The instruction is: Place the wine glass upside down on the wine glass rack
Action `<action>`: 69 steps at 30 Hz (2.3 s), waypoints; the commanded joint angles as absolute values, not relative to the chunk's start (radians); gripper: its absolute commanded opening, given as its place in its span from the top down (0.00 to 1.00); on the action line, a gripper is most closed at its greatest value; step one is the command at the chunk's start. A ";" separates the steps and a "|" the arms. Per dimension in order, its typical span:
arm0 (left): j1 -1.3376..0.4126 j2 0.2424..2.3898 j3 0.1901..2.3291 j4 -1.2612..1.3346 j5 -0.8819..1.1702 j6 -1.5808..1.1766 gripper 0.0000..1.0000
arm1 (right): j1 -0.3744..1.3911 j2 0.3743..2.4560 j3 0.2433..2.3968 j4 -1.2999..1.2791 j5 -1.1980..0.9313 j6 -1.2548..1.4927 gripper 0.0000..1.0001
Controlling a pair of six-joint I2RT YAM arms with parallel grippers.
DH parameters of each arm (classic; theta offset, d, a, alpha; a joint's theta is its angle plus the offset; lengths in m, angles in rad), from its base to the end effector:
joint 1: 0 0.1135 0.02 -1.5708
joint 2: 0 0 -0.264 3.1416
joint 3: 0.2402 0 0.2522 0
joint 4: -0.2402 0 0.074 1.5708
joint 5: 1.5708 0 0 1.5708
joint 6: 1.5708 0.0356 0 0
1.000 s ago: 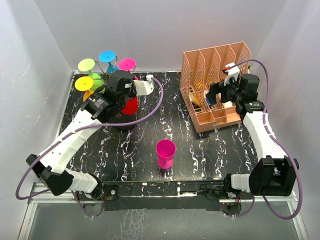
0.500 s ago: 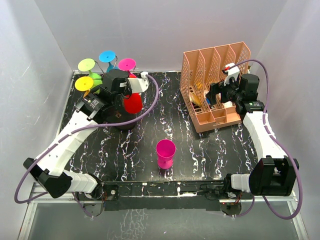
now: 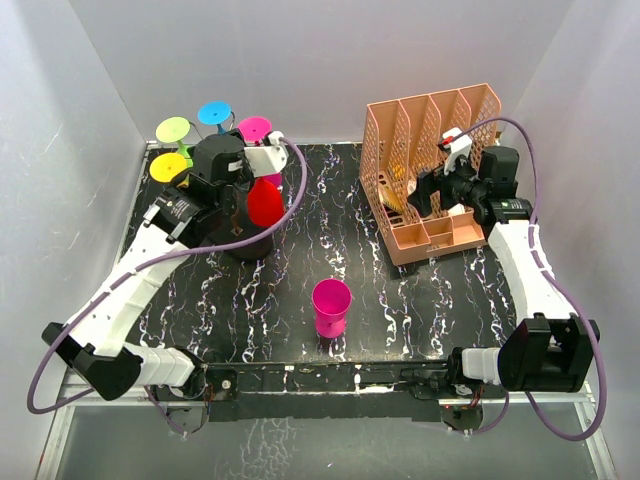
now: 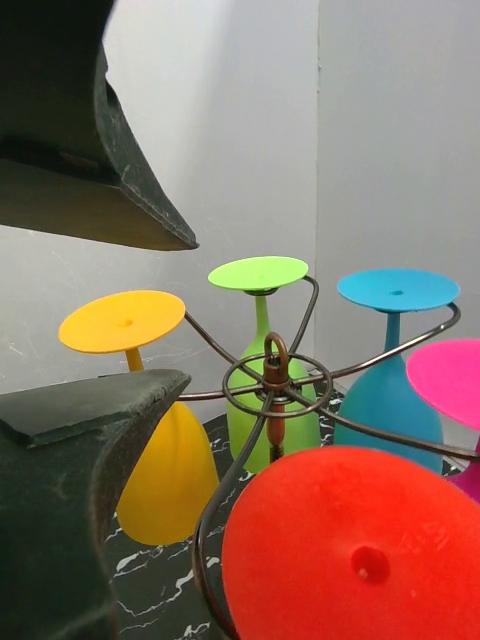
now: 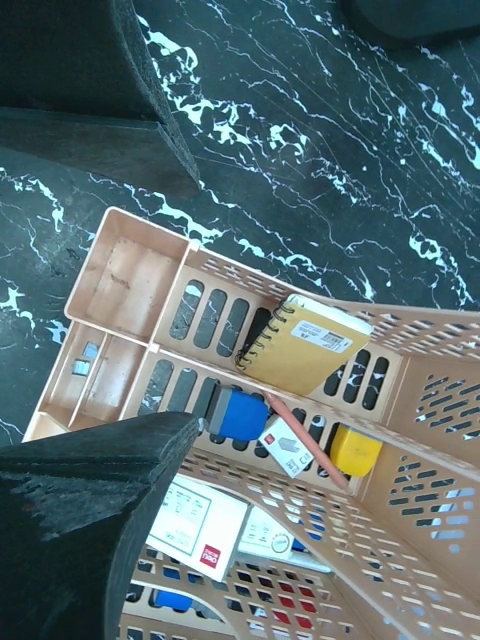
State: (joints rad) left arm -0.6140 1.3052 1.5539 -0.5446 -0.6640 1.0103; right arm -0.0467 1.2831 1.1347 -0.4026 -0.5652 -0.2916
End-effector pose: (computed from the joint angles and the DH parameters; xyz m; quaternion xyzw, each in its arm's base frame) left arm 0.2341 -0.1382 0.4569 0.4179 0.6634 0.3676 0.5001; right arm 0.2855 0.0057 0.3353 -0.2375 0.8153 0.1610 0.5030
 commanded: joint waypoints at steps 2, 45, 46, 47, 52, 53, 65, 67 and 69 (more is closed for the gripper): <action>-0.587 1.250 1.619 -0.489 -0.656 0.910 0.45 | -0.031 1.254 1.241 -0.471 -0.637 -0.368 0.02; -0.209 1.166 1.652 -0.521 -0.283 0.419 0.03 | 0.852 1.429 1.338 -0.873 -0.366 -0.617 0.35; -0.208 1.166 1.652 -0.524 -0.280 0.416 0.03 | 0.854 1.436 1.341 -0.873 -0.369 -0.617 0.38; -0.208 1.166 1.652 -0.527 -0.276 0.412 0.03 | 0.855 1.441 1.343 -0.873 -0.372 -0.618 0.41; -0.208 1.167 1.649 -0.535 -0.267 0.408 0.03 | 0.859 1.471 1.355 -0.872 -0.387 -0.621 0.57; -0.208 1.166 1.648 -0.537 -0.264 0.408 0.03 | 0.859 1.475 1.358 -0.874 -0.392 -0.621 0.61; -0.207 1.166 1.636 -0.534 -0.200 0.348 0.03 | 0.852 1.442 1.392 -0.843 -0.348 -0.657 0.92; -0.207 1.165 1.635 -0.541 -0.159 0.318 0.03 | 0.832 1.417 1.377 -0.801 -0.310 -0.670 0.92; -0.203 1.166 1.637 -0.546 -0.121 0.294 0.03 | 0.794 1.397 1.380 -0.774 -0.309 -0.680 0.92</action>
State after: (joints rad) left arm -0.2111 1.1984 1.6375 -0.5407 -0.2131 0.3622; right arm 0.8455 1.4715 1.3464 -0.8787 -0.3531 -0.6476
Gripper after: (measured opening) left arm 0.970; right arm 0.099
